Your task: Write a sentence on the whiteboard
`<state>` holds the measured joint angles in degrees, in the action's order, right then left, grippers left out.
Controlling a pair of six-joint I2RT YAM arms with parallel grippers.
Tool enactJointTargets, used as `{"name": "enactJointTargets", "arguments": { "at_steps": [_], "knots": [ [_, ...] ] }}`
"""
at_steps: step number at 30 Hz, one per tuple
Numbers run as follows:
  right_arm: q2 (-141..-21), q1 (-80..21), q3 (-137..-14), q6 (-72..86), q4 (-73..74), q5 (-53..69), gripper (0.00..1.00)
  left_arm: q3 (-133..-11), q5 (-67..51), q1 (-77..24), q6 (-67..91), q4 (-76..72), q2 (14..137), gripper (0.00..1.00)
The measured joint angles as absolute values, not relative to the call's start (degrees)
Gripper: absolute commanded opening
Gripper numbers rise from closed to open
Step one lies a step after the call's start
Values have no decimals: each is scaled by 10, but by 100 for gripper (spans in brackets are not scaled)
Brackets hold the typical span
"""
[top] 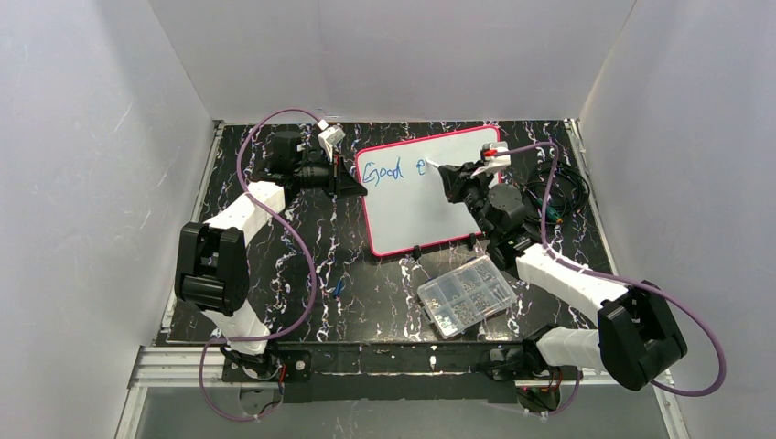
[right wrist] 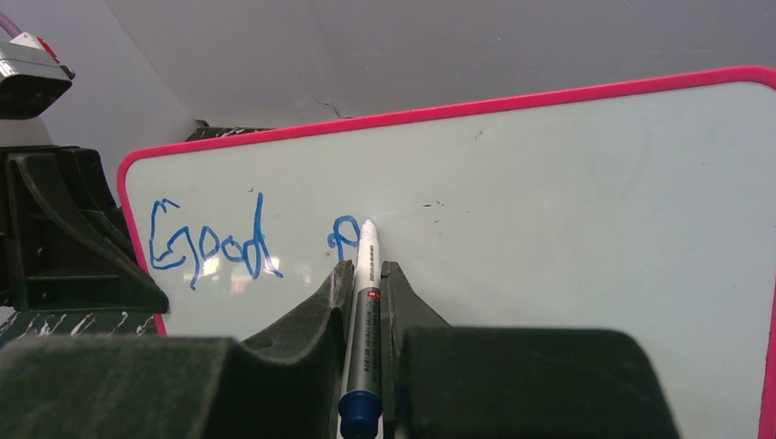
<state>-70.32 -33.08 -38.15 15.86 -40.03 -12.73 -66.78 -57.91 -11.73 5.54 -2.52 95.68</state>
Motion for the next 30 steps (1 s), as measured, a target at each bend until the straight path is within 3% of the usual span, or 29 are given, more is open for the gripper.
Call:
{"name": "enactJointTargets", "arguments": {
  "at_steps": [30],
  "knots": [
    [-689, -331, -337, 181, -404, -131, 1, -668, -579, -117, 56, -25, 957, 0]
  ]
}}
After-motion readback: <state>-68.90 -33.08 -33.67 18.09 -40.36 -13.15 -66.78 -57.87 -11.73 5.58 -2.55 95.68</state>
